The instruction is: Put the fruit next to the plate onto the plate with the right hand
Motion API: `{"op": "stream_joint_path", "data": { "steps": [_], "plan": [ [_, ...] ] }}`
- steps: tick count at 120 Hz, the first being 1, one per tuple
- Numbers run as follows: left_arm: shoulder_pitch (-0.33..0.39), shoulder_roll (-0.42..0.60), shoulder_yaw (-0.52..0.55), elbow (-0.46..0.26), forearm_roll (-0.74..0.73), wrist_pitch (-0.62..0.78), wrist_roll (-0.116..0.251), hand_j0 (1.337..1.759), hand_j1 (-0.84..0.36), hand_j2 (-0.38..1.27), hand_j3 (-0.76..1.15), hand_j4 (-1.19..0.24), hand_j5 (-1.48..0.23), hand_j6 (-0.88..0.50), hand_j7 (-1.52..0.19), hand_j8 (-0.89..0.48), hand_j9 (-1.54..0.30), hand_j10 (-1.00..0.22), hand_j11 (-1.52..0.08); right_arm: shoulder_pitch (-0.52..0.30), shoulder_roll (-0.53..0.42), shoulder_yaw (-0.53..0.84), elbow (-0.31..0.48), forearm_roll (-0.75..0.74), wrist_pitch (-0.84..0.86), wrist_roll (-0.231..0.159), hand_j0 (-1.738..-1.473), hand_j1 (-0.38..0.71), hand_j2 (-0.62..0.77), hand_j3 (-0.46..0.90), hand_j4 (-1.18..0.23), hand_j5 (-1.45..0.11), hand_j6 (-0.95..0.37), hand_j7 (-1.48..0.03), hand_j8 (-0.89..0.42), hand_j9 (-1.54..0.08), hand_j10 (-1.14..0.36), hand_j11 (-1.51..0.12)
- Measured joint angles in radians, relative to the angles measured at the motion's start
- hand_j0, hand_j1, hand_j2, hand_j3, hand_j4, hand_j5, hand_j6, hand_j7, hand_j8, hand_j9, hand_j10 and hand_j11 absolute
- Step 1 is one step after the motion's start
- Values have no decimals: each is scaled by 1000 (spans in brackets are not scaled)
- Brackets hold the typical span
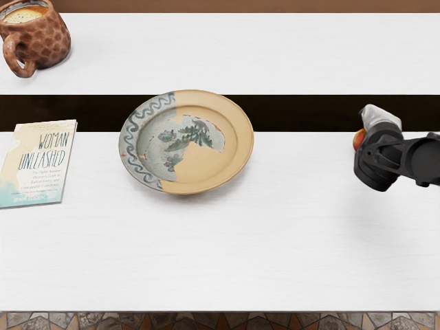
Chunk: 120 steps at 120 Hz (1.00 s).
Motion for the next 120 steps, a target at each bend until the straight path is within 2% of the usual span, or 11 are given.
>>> {"op": "stream_joint_path", "data": {
  "steps": [42,120],
  "plan": [
    [0,0,0,0,0,0,0,1658,339,2,0,-8,-11,-8,-11,-8,-11,-8,-11,-16,22,0,-41,0,7,0,-1658,-56,-47,0,-247,-319,-248,-319,-247,-319,-247,-319],
    [-2,0,0,-1,0,0,0,1658,339,2,0,-8,-11,-8,-11,-8,-11,-8,-11,-29,35,1,-56,0,14,0,-1658,94,-72,0,-371,-481,-372,-481,-372,-481,-371,-481]
  ]
}}
